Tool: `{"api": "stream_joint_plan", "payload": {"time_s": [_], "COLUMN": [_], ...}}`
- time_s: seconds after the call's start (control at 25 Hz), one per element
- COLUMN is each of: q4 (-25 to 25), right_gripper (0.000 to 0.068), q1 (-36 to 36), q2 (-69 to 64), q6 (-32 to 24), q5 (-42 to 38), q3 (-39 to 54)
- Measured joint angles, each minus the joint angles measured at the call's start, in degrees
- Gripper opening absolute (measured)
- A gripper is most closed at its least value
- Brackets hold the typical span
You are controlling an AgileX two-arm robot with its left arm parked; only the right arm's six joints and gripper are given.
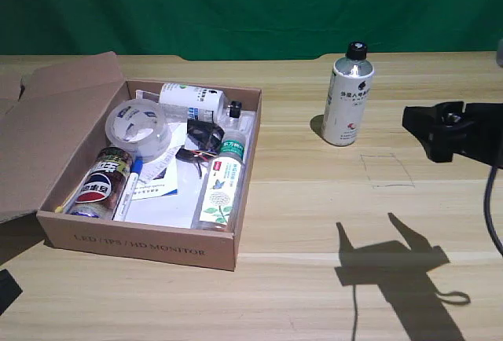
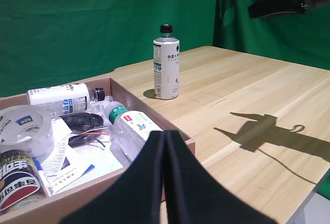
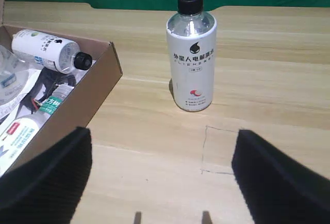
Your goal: Place the white bottle into the box.
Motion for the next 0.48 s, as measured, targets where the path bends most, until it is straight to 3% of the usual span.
{"api": "stream_joint_plan", "payload": {"time_s": [0.32,0.48], "q4": [0.59,0.79], "right_gripper": [0.0678,0.0678], "q1": [10.90,11.77], "q2": [18.29,26.41], "q6": [1.66,5.92], "q5": [16.99,19.24], "q3": [-9.48,-13.93]}}
